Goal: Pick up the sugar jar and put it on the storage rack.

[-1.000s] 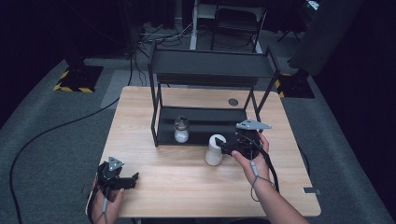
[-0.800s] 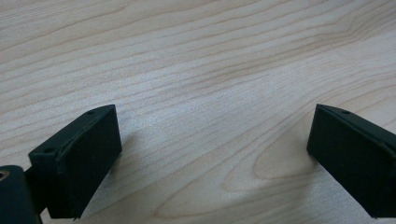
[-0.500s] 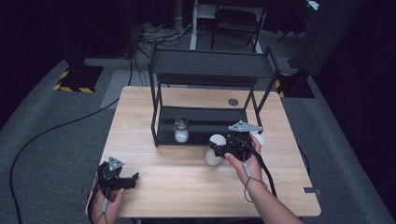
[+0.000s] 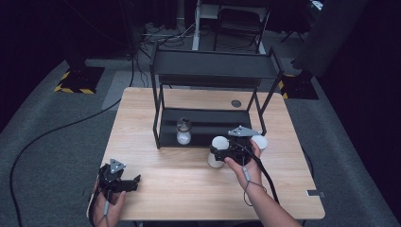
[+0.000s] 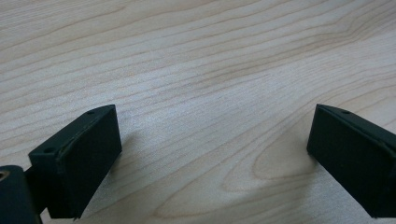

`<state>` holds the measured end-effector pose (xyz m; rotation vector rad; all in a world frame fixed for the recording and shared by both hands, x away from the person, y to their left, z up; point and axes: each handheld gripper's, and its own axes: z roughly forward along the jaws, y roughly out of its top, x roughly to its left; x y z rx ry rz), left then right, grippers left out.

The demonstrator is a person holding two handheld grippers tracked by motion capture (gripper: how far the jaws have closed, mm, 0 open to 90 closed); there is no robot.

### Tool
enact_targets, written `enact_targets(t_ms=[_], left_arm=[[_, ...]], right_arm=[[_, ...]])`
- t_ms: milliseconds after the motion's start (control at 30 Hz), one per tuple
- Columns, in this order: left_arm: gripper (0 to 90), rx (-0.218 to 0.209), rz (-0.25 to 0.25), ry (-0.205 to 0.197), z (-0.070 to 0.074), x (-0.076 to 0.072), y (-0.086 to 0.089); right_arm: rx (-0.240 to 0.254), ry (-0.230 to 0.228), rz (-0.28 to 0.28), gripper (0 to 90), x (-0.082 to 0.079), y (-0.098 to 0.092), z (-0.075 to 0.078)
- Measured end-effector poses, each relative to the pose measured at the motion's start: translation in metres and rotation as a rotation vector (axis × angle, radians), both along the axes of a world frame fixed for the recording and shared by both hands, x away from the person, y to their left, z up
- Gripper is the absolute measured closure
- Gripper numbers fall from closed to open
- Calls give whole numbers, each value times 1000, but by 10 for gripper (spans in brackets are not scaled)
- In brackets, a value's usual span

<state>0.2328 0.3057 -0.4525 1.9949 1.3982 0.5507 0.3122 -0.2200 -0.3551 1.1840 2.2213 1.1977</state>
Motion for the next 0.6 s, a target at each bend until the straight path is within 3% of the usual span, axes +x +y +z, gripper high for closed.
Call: enact_targets(t_ms=[367,600], left_arm=[[25,0,0,0,0,0,0],[25,-1,1,0,0,0,0]], right_arm=[[-42,38,-11,124,6,7,-8],[-77,66,11,267,11,12,-10]])
